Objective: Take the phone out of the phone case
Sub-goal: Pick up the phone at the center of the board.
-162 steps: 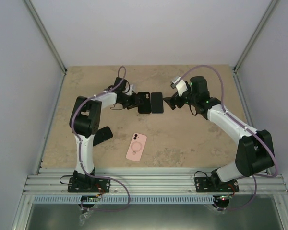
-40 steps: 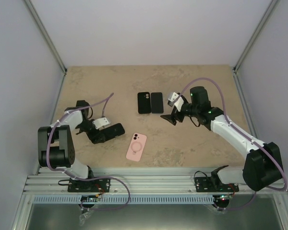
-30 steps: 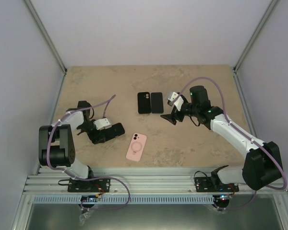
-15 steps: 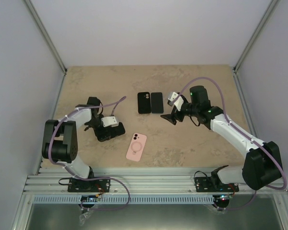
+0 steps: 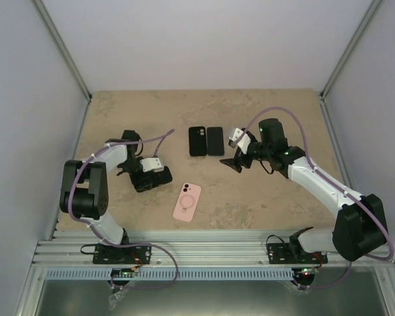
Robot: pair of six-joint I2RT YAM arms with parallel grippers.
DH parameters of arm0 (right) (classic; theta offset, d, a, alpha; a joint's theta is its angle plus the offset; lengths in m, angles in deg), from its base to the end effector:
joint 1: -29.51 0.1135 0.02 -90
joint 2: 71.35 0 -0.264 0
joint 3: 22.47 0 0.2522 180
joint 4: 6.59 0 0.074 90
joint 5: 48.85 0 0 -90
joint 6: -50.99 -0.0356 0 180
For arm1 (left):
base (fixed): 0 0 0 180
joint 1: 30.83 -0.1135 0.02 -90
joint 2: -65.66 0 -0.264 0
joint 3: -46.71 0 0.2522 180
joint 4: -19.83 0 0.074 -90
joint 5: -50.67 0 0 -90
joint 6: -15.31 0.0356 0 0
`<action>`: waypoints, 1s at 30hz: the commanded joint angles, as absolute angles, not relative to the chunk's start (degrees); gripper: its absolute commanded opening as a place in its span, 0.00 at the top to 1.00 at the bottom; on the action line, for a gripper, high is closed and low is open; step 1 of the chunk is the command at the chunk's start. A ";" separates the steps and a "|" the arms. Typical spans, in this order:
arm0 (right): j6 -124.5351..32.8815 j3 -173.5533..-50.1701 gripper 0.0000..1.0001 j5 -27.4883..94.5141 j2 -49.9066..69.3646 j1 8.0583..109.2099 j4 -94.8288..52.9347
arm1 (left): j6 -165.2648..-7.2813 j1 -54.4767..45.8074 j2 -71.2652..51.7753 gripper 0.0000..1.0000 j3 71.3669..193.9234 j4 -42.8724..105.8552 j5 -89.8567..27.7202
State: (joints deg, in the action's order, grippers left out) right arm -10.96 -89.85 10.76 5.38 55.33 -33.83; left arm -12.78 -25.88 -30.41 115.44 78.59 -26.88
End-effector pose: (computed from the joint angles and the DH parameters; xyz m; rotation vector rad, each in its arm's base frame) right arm 0.2553 0.1435 0.2671 -1.2318 1.7779 0.5610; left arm 0.2776 -0.0317 0.1517 1.6450 2.4719 -0.2365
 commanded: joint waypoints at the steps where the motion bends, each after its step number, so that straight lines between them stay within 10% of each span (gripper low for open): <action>1: -5.96 -91.06 0.02 14.13 5.46 57.98 -34.52 | -15.22 -25.56 -29.90 0.58 120.36 84.65 -20.71; 30: 20.32 -94.99 0.24 37.70 13.11 82.46 -33.82 | -33.11 -13.71 -33.13 0.75 140.46 106.48 5.97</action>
